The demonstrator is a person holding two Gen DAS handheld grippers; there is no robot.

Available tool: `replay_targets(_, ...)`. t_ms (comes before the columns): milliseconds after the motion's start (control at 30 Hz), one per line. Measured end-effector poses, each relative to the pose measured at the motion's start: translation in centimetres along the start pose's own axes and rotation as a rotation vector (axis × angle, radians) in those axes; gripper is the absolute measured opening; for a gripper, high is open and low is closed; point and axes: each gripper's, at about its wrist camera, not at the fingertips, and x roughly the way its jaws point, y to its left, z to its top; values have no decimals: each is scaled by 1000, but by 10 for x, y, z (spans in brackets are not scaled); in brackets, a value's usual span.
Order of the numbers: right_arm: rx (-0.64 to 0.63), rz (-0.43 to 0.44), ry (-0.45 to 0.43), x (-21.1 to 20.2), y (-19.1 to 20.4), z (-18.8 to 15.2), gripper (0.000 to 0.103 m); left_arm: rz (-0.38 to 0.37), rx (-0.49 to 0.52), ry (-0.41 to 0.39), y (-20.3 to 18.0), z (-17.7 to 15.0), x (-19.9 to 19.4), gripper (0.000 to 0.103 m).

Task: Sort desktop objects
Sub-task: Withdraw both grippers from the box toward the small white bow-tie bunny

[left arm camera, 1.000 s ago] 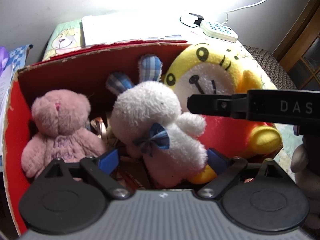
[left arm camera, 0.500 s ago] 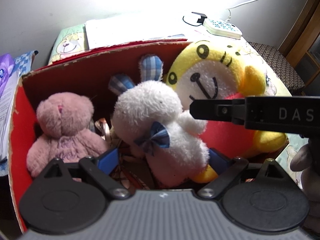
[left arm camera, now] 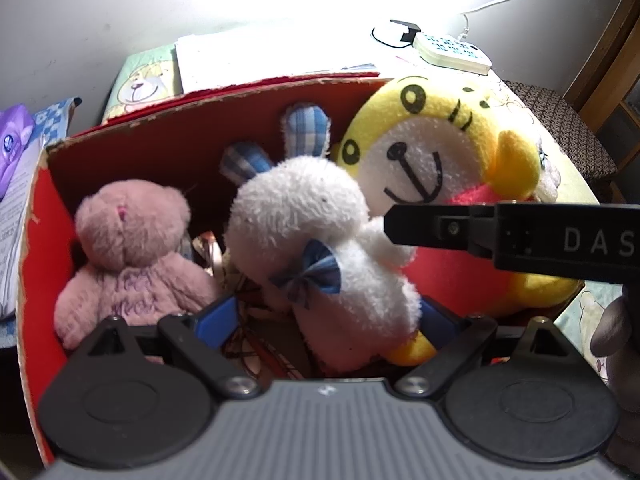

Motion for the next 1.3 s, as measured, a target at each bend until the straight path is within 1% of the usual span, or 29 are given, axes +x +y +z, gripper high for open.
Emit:
replay_targets(267, -7, -1, -3, -1, 1, -1, 26, 9, -13, 31, -2, -2, 7, 96)
replay_targets(300, -7, 0, -3, -1, 1, -1, 26, 10, -13, 30, -2, -2, 7, 99)
replay_targets(733, -12, -3, -13, -4, 0, -3, 26, 46, 0, 5, -4, -3, -2, 99)
replay_targets(933, -13, -11, -19, -7, 2, -4, 26, 62, -25, 2, -1, -6, -5, 99)
replay_targets(1100, -16, -18, -28, -13, 4, -7, 27, 84, -41, -18, 2, -10, -14, 99)
replay_targets(1300, -32, -11, -47, -22, 10, -12, 27, 122, -75, -29, 4, -15, -23, 99)
